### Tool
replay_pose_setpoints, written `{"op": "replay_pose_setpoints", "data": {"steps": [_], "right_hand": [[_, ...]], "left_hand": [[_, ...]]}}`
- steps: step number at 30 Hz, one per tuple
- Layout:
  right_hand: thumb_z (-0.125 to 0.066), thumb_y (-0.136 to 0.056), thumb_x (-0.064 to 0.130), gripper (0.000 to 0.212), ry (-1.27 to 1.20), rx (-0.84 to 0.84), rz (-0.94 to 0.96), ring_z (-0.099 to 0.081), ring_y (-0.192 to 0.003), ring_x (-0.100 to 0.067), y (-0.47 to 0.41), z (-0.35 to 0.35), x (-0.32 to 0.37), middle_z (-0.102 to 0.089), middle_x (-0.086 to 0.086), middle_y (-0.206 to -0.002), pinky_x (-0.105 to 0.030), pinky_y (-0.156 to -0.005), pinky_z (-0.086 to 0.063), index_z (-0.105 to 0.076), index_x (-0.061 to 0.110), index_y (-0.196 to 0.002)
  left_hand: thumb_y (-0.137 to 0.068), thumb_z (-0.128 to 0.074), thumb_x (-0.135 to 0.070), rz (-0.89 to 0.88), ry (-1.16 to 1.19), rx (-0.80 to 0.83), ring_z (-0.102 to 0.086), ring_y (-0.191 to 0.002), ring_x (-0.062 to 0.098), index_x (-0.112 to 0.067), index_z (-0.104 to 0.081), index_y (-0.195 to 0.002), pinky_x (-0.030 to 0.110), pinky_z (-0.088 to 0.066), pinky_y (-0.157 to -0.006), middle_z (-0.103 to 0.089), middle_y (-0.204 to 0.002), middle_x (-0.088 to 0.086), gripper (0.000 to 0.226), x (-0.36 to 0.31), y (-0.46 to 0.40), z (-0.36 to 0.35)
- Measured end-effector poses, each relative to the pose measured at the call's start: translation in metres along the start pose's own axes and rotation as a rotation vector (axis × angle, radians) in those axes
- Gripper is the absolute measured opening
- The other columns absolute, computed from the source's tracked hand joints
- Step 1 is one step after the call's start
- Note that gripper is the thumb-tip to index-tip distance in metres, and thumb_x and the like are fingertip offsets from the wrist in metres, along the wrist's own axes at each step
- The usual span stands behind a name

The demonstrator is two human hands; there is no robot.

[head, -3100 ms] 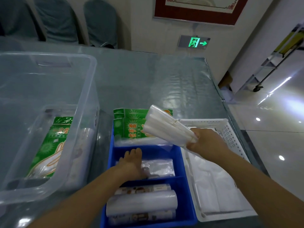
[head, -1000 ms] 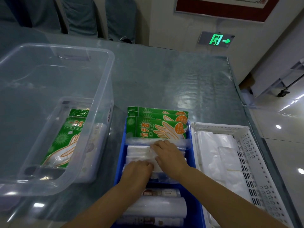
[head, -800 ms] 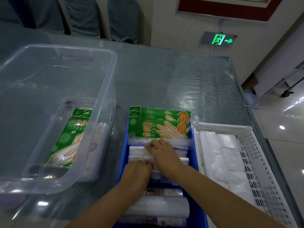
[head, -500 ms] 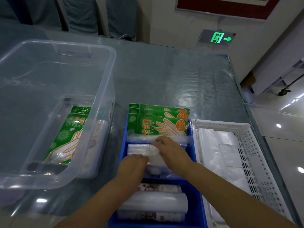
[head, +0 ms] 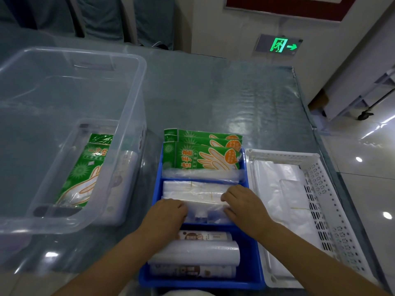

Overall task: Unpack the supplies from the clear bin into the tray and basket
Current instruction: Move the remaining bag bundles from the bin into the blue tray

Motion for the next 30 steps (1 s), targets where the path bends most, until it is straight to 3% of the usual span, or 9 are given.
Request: {"op": "replay_pose_setpoints", "data": {"steps": [2, 4, 6, 8, 10, 13, 16, 21, 30], "right_hand": [[-0.065, -0.083, 0.024, 0.009, 0.014, 0.144, 0.036, -0.064, -0.078, -0.017, -0.001, -0.002, 0.006, -0.067, -0.001, -0.088, -0.029, -0.072, -0.055, -0.067, 0.017, -0.088], [-0.049, -0.093, 0.029, 0.023, 0.052, 0.291, 0.011, -0.063, -0.087, -0.02, 0.0, -0.006, 0.003, -0.067, -0.003, -0.096, -0.031, -0.078, -0.052, -0.068, 0.016, -0.098], [-0.052, -0.092, 0.027, 0.022, 0.05, 0.208, 0.006, -0.066, -0.079, -0.022, -0.003, 0.001, 0.004, -0.07, -0.004, -0.089, -0.034, -0.074, -0.055, -0.071, 0.015, -0.091], [-0.072, -0.079, 0.021, 0.007, 0.07, -0.046, 0.018, -0.068, -0.067, -0.019, -0.008, 0.012, 0.001, -0.071, -0.004, -0.077, -0.031, -0.064, -0.059, -0.072, 0.014, -0.08], [-0.082, -0.069, 0.015, 0.019, 0.059, -0.18, -0.088, -0.068, -0.07, -0.019, -0.013, 0.02, -0.003, -0.073, -0.006, -0.08, -0.03, -0.063, -0.058, -0.073, 0.012, -0.085], [-0.074, -0.077, 0.016, 0.029, 0.081, -0.14, -0.204, -0.067, -0.09, -0.024, -0.02, 0.017, -0.013, -0.071, -0.007, -0.102, -0.035, -0.081, -0.054, -0.07, 0.012, -0.106], [-0.053, -0.092, 0.02, 0.031, 0.066, -0.022, -0.173, -0.056, -0.114, -0.02, -0.021, 0.005, -0.018, -0.062, -0.002, -0.123, -0.033, -0.101, -0.039, -0.057, 0.02, -0.123], [-0.043, -0.095, 0.02, 0.03, 0.112, 0.021, -0.146, -0.051, -0.116, -0.019, -0.027, 0.004, -0.018, -0.058, -0.001, -0.125, -0.032, -0.102, -0.033, -0.052, 0.022, -0.124], [-0.039, -0.095, 0.034, 0.028, 0.166, 0.142, -0.185, -0.052, -0.11, -0.024, -0.041, -0.001, -0.023, -0.061, -0.007, -0.122, -0.034, -0.1, -0.036, -0.052, 0.02, -0.115]], "left_hand": [[-0.088, -0.057, -0.027, 0.059, 0.008, 0.124, -0.062, -0.093, 0.019, -0.02, -0.066, -0.097, 0.032, -0.051, -0.075, -0.066, -0.103, -0.001, 0.014, -0.001, 0.002, -0.002], [-0.098, -0.042, -0.028, 0.023, -0.026, 0.236, -0.057, -0.105, 0.021, -0.018, -0.062, -0.111, 0.037, -0.049, -0.084, -0.061, -0.115, 0.001, 0.026, -0.005, 0.004, -0.002], [-0.097, -0.041, -0.029, 0.044, -0.012, 0.227, -0.059, -0.101, 0.02, -0.021, -0.063, -0.105, 0.035, -0.048, -0.081, -0.064, -0.111, 0.0, 0.025, -0.007, 0.006, 0.003], [-0.093, -0.044, -0.028, 0.116, 0.035, 0.132, -0.061, -0.092, 0.02, -0.024, -0.063, -0.096, 0.029, -0.043, -0.073, -0.067, -0.102, -0.002, 0.02, -0.007, 0.005, 0.012], [-0.092, -0.044, -0.026, 0.111, 0.002, 0.008, -0.061, -0.091, 0.019, -0.024, -0.063, -0.101, 0.029, -0.042, -0.071, -0.067, -0.101, -0.003, 0.021, -0.008, -0.002, 0.022], [-0.091, -0.047, -0.02, 0.05, 0.011, -0.118, -0.055, -0.11, 0.022, -0.02, -0.056, -0.124, 0.034, -0.043, -0.088, -0.06, -0.121, 0.001, 0.033, -0.008, -0.021, 0.027], [-0.091, -0.049, -0.021, 0.015, -0.015, -0.071, -0.038, -0.129, 0.023, -0.016, -0.038, -0.14, 0.037, -0.028, -0.107, -0.041, -0.143, 0.004, 0.051, -0.01, -0.04, 0.02], [-0.093, -0.041, -0.036, 0.039, -0.097, 0.026, -0.033, -0.13, 0.024, -0.018, -0.029, -0.142, 0.04, -0.027, -0.105, -0.031, -0.148, 0.003, 0.054, -0.007, -0.058, 0.008], [-0.094, -0.041, -0.042, 0.132, 0.057, 0.125, -0.044, -0.123, 0.022, -0.02, -0.042, -0.132, 0.04, -0.033, -0.101, -0.048, -0.137, 0.002, 0.044, 0.003, -0.071, 0.009]]}}
Point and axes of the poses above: each hand's wrist, its own y-axis away from the middle knuckle, its own z-axis out of the back of the hand, x = y × z, the point moved 2 cm from there along -y, towards the middle knuckle
